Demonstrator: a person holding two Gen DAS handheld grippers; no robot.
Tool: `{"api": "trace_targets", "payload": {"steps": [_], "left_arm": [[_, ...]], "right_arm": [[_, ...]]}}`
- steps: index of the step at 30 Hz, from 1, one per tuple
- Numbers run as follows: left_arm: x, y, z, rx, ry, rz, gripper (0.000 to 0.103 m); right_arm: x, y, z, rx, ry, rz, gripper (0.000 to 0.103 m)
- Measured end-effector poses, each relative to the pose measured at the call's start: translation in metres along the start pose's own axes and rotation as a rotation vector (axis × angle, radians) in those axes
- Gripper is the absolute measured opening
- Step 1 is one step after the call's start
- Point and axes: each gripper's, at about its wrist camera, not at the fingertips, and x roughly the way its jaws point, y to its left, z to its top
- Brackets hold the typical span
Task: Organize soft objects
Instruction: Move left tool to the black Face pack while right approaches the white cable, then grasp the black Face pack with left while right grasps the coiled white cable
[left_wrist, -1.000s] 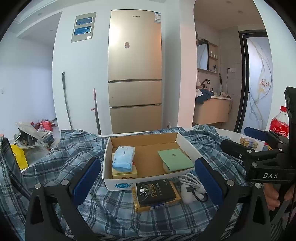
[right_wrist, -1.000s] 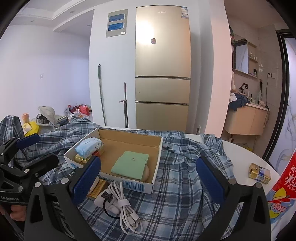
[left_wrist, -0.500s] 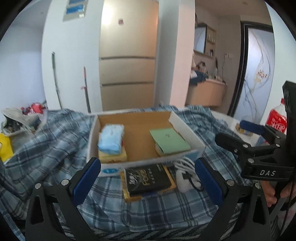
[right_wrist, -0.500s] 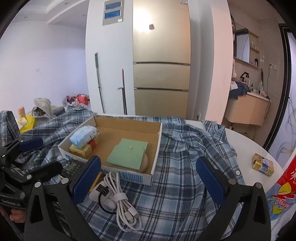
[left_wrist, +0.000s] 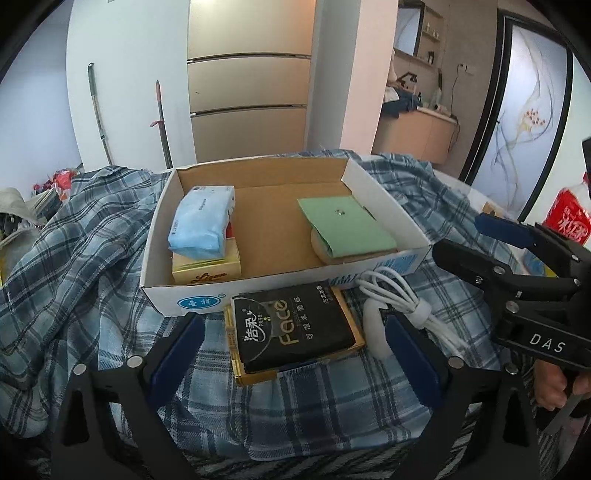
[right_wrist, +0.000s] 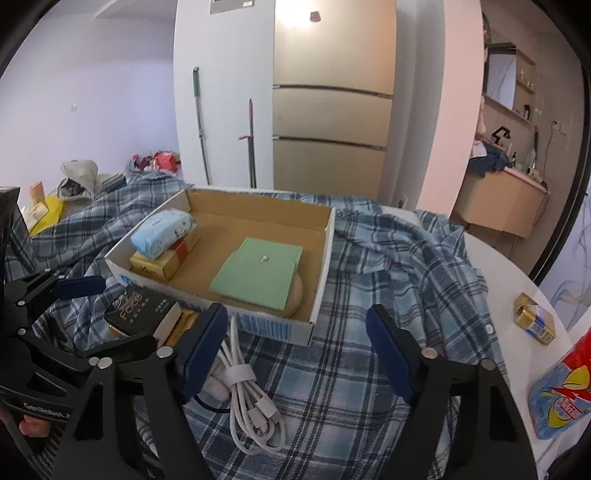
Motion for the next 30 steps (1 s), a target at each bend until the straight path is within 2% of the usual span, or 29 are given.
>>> {"api": "trace_targets", "payload": {"steps": [5,7,10,16,18,20,25,30], "left_arm": [[0.003,0.0,0.001,0.003,0.018,0.006,0.094],[0.005,0.001,0.001,0.0,0.027,0.009,0.088],[0.008,0.002,0.001,-0.005,0.044,0.009,0.084],[0.011,0.0,0.0,0.0,0.062,0.0,0.082],[0.013,0.0,0.0,0.001,0.071,0.0,0.077],[0.016,0.0,-0.001,-0.001,0.089,0.004,0.072],[0.015,0.001,-0.001,-0.002,0.086,0.003,0.072],[0.013,0.002,-0.001,-0.006,0.078,0.001,0.07]], "right_arm": [[0.005,0.003,-0.003,-0.014,0.039,0.046,0.069],[0.007,0.002,-0.004,-0.009,0.061,0.066,0.069],[0.012,0.002,-0.006,-0.005,0.096,0.08,0.066],[0.018,0.007,-0.009,-0.029,0.144,0.105,0.061],[0.02,0.008,-0.01,-0.034,0.16,0.107,0.058],[0.027,0.008,-0.013,-0.036,0.212,0.085,0.054],[0.027,0.01,-0.015,-0.046,0.226,0.107,0.05],[0.031,0.02,-0.018,-0.093,0.254,0.128,0.039]]}}
